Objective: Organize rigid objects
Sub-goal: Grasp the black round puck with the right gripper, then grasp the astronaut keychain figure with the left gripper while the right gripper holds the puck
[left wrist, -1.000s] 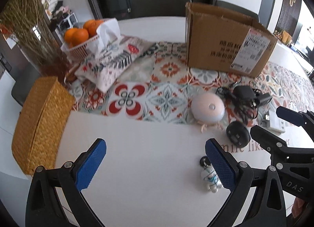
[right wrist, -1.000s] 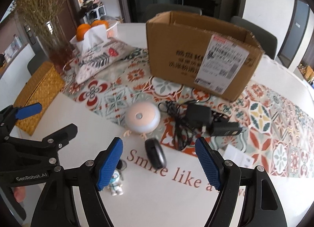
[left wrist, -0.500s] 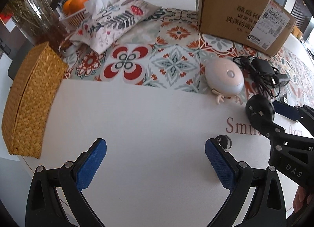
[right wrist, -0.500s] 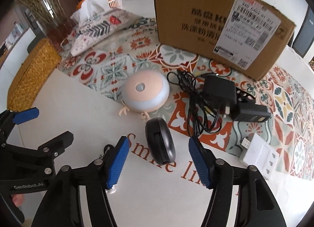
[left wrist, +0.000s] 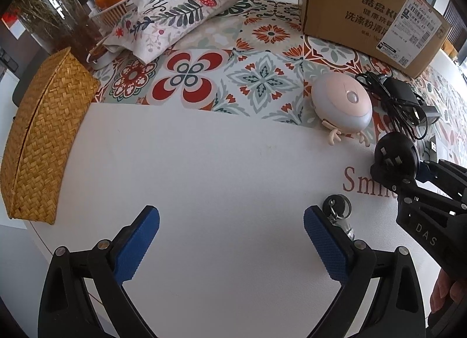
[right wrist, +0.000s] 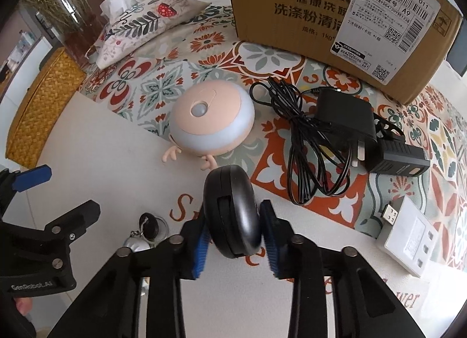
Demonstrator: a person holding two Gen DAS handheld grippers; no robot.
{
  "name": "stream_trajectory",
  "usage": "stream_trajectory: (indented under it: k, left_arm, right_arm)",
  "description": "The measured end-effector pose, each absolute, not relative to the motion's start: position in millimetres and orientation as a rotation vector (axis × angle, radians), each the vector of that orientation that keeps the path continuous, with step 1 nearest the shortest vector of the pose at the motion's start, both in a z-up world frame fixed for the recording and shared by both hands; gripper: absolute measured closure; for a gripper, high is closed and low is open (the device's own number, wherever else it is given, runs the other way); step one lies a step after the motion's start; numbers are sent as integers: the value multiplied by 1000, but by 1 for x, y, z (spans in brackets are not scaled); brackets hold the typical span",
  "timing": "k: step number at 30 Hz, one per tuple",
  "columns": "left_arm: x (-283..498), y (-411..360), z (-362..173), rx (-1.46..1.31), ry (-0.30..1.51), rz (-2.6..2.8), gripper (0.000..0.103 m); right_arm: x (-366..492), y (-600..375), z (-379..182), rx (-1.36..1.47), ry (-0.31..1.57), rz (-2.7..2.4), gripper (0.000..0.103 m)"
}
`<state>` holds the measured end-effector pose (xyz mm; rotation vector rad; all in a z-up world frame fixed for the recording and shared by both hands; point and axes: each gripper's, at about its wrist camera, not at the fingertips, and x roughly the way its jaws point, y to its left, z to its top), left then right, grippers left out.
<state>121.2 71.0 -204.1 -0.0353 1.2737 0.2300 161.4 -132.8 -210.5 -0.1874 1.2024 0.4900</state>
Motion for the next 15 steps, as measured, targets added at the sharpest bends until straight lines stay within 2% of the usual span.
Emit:
stream_trajectory:
  k: [15]
  left_arm:
    - [108, 44, -188, -51, 1267, 161, 5]
  right_arm:
    - [140, -157, -188, -143, 1141, 476, 75]
